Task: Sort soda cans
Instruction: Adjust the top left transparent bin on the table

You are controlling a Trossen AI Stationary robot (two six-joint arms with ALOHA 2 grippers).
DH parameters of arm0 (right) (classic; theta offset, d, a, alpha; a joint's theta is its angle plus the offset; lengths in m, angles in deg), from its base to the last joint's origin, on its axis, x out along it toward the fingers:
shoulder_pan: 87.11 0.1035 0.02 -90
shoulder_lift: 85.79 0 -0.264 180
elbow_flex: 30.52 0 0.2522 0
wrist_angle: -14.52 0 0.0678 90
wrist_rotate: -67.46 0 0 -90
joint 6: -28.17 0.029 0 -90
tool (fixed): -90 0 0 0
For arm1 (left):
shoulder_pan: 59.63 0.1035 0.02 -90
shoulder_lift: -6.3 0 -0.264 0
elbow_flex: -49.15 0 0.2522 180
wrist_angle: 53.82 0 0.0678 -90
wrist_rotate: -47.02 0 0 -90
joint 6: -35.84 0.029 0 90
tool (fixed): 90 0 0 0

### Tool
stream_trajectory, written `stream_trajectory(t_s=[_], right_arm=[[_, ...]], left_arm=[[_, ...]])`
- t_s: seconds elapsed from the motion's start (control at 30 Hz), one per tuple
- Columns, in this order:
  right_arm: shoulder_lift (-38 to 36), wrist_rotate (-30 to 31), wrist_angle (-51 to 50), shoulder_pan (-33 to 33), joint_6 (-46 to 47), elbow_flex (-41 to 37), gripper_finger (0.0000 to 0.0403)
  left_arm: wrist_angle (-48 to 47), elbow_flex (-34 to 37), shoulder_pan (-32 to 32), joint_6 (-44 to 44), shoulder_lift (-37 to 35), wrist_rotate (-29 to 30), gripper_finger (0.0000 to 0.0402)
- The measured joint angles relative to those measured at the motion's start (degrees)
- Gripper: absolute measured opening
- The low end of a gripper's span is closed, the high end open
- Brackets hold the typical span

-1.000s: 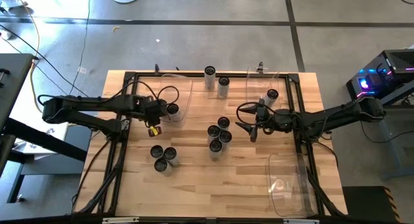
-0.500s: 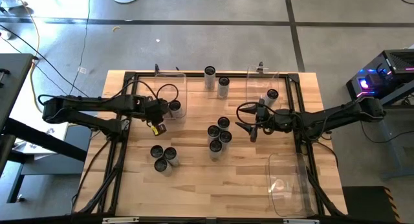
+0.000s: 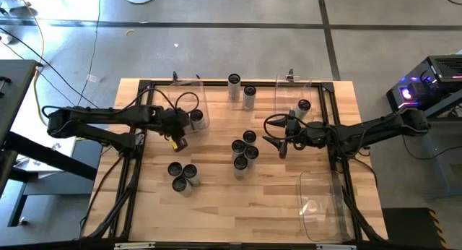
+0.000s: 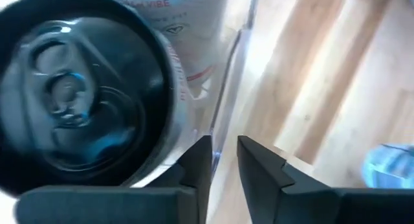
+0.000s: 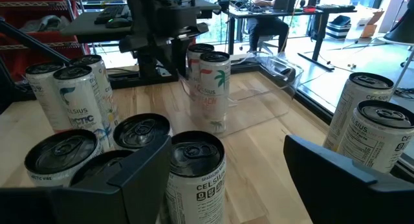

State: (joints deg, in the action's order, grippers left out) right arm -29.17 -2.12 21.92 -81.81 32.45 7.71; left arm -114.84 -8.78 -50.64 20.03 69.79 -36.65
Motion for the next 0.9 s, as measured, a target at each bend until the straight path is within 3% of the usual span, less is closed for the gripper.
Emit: stream_trajectory(t_s=[0.33, 0.57, 0.9], right_arm=[[0.0, 0.0, 0.0, 0.0, 0.4, 0.0, 0.0293], [0.0, 0.0, 0.0, 0.0, 1.2, 0.0, 0.0293], [0.0, 1.9, 0.0, 0.0, 1.1, 0.0, 0.0293]], left_arm=[[-11.2, -8.2, 0.0, 1.6, -0.2, -1.3, 0.0145], [-17.5, -7.7, 0.0, 7.2, -0.2, -1.0, 0.0138], [-11.8, -0.8, -0.1, 14.0, -0.3, 6.9, 0.0117]])
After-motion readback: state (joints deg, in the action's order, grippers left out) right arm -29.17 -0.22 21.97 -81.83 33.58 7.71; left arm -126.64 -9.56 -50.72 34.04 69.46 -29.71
